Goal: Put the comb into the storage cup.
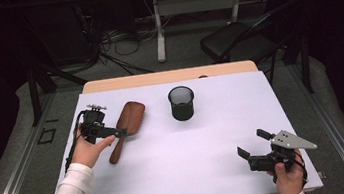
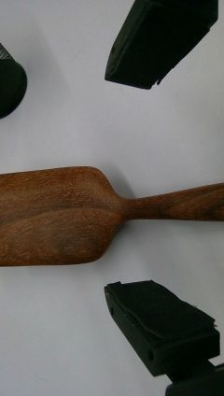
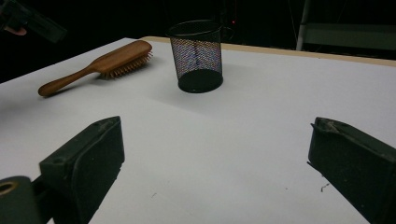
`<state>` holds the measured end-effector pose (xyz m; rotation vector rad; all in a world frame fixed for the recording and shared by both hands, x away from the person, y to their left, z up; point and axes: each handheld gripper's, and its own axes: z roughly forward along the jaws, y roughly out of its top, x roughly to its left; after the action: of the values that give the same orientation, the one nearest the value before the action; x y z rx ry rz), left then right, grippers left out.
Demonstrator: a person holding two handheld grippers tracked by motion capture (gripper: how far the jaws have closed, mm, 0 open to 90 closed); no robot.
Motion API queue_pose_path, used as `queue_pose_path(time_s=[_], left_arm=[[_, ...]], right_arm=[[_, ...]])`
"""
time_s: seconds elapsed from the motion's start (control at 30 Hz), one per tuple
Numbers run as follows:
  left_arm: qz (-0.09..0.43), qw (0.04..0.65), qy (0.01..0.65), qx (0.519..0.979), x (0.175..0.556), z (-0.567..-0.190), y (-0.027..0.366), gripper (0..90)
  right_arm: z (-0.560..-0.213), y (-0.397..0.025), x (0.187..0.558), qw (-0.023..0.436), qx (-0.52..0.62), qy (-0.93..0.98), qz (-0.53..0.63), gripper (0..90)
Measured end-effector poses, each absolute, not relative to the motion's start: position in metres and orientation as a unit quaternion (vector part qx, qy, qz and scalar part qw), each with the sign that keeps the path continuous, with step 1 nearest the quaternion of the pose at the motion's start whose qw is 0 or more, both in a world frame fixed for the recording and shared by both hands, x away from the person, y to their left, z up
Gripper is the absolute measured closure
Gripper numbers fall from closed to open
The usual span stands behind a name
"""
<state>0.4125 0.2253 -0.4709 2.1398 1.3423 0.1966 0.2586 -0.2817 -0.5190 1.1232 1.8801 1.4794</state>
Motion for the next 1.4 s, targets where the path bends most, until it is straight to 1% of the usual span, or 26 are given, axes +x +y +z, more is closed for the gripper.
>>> queue_pose_path(time_s=[0.2,0.53,0.7,0.93,1.03,1.4], left_arm=[[0.075,0.280,0.508,0.811,0.418,-0.478,0.220,1.1],[0.074,0.265,0.509,0.815,0.423,-0.486,0.214,1.1],[0.073,0.256,0.510,0.818,0.426,-0.491,0.210,3.2],[0.067,0.249,0.506,0.823,0.427,-0.495,0.207,3.8],[0.063,0.246,0.508,0.823,0.428,-0.497,0.207,6.2],[0.055,0.232,0.515,0.823,0.431,-0.505,0.210,9.8]], right_arm=[[-0.520,-0.281,0.259,0.243,0.415,0.687,0.545,3.6],[-0.520,-0.282,0.259,0.244,0.414,0.688,0.544,4.1],[-0.520,-0.282,0.260,0.244,0.413,0.688,0.544,4.5],[-0.520,-0.282,0.260,0.244,0.414,0.688,0.545,4.9],[-0.521,-0.282,0.260,0.245,0.413,0.689,0.543,5.0],[-0.521,-0.282,0.260,0.242,0.414,0.689,0.543,5.5]])
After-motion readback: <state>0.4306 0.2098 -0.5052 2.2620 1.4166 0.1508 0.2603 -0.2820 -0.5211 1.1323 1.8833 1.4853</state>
